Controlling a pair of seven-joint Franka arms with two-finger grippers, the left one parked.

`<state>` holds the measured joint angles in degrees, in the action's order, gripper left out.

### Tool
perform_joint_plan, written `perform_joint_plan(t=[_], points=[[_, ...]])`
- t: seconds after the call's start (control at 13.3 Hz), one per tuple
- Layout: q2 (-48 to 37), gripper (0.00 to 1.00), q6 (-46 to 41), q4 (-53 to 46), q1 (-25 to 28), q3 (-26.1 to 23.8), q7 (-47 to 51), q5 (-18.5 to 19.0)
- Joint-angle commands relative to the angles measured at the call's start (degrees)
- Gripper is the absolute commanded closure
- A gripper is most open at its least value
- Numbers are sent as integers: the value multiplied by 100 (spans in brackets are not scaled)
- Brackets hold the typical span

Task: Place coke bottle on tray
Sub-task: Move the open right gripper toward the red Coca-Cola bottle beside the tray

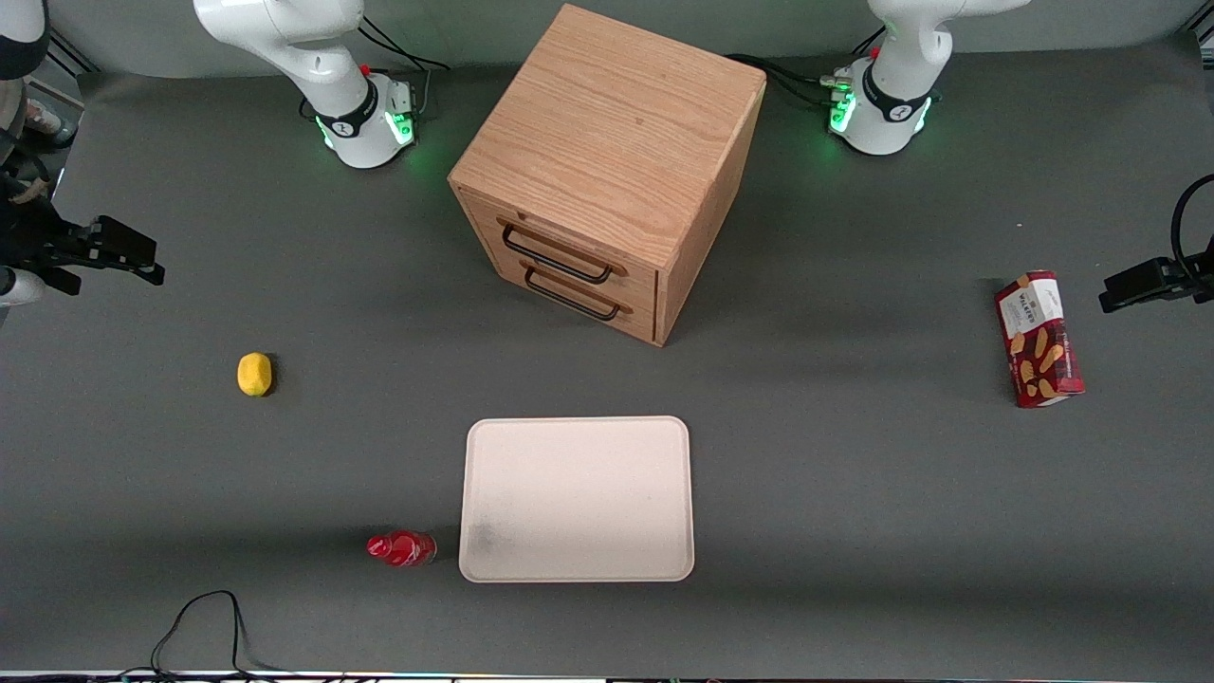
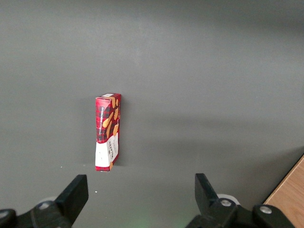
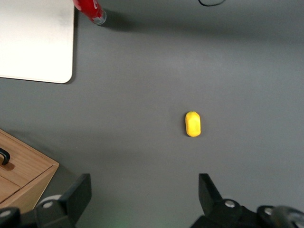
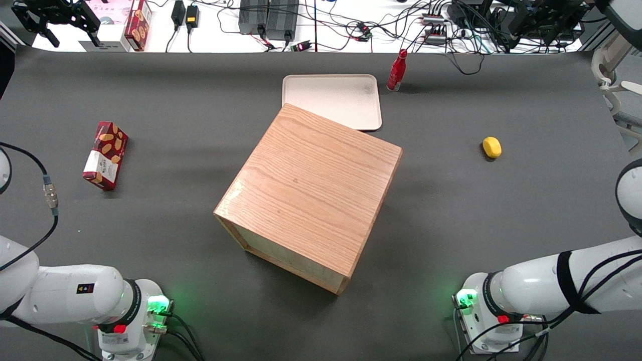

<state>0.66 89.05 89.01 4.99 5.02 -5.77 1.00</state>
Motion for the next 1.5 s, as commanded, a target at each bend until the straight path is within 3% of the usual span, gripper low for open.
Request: perform_joint_plan(t=[0.0,0.53,0.68,1.05,1.43], points=[[513,0,-90,-647,361,8,356,23],[2243,0,-369,-2868,1267,130,938,-29],[2832,0,-599,-3713,1259,166,929,-169],[3642,0,-425,-4663,909,79,911,-644],[3960,0,182,-4753,829,-18,911,-794]])
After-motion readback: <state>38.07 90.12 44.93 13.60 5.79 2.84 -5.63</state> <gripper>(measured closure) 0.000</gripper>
